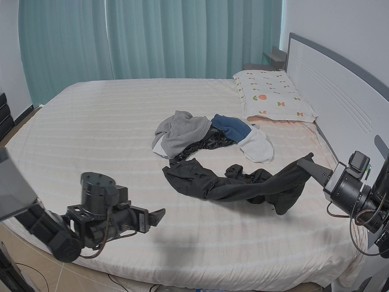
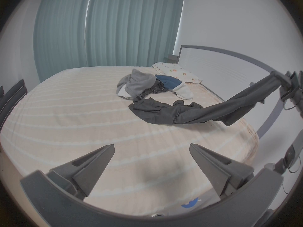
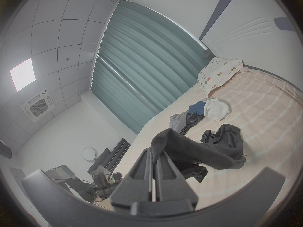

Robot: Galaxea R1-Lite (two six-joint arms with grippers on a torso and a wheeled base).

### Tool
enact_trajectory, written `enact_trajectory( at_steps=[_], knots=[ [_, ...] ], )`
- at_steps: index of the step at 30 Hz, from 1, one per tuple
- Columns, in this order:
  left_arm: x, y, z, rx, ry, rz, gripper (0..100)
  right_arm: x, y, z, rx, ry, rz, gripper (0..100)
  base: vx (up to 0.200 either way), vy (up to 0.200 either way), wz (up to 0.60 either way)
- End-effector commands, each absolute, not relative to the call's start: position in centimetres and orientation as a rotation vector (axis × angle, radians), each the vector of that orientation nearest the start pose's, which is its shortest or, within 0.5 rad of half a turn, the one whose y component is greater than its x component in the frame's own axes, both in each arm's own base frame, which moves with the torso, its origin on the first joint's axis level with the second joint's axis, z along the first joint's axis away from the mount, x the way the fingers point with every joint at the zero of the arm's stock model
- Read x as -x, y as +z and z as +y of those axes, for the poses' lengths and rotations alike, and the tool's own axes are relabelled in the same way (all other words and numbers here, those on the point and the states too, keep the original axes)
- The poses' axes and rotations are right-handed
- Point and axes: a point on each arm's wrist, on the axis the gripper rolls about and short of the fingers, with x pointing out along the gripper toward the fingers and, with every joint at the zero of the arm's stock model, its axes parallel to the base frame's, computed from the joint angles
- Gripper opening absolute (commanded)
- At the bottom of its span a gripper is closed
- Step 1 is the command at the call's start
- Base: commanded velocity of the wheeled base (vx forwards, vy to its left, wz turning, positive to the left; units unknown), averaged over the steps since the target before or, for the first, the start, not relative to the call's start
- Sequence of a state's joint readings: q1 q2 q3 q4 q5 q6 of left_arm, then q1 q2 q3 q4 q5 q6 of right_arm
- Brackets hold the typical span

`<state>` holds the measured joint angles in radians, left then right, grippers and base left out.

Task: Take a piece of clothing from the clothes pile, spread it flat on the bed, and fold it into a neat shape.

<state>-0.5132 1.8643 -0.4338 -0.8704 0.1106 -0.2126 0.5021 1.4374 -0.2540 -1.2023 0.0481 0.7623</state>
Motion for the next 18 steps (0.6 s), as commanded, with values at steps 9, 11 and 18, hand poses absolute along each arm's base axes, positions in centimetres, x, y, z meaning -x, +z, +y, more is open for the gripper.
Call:
enact_trajectory(
  at_steps=[9, 11, 18],
  knots=[
    [-31.6, -0.1, -20.4, 0.079, -0.286, 0.587, 100, -17.4, 17.5, 9.4, -0.753, 0.537, 0.151, 0, 0.0, 0.0, 0.0],
    [-32.5, -0.8, -20.9, 0.076, -0.263, 0.571, 100, -17.3, 17.5, 9.4, -0.753, 0.538, 0.149, 0, 0.0, 0.0, 0.0],
    [-35.2, -2.2, -22.6, 0.082, -0.247, 0.526, 100, -17.0, 18.0, 9.2, -0.759, 0.542, 0.126, 0, 0.0, 0.0, 0.0]
  ],
)
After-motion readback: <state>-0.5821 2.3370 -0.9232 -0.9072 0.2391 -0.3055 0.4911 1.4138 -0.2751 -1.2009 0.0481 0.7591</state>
